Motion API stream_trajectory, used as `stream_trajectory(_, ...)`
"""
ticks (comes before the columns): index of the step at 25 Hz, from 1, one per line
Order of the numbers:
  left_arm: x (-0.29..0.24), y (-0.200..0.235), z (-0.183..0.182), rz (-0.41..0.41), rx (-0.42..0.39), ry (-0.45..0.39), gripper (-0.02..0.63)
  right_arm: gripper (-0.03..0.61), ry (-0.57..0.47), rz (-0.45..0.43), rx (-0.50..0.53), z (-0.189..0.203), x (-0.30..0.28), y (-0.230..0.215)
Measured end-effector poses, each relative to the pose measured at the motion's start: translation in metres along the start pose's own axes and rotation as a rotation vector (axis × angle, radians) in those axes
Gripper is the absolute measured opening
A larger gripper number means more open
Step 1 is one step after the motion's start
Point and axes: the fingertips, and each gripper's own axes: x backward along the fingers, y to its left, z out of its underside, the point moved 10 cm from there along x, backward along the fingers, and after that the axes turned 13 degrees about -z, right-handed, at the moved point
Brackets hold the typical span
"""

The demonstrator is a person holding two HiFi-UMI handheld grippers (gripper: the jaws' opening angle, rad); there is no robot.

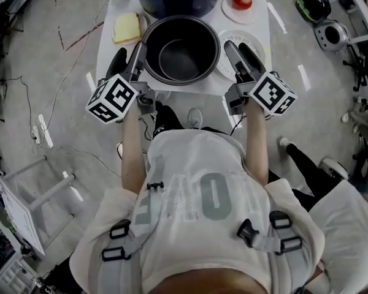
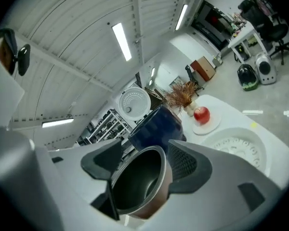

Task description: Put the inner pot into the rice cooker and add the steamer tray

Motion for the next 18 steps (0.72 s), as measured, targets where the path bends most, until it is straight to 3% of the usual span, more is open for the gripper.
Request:
stream_trajectory(11, -0.007, 0.037, 0.044, 0.121, 0.546, 0.152, 0.285, 0.281, 0.001, -0.048, -0.305, 0.045, -0.006, -0.024)
stream_trajectory(14, -0.009, 0.043, 0.053, 0.138, 0.619, 0.173, 0.284, 0.275, 0.012, -0.052, -0.362, 0.055, -0.007, -0.029)
stream_trajectory(18, -0.011, 0.046, 0.057, 0.149, 0.642, 0.192, 0.254, 0.264, 0.013, -0.054, -0.398, 0.060, -0.008, -0.030)
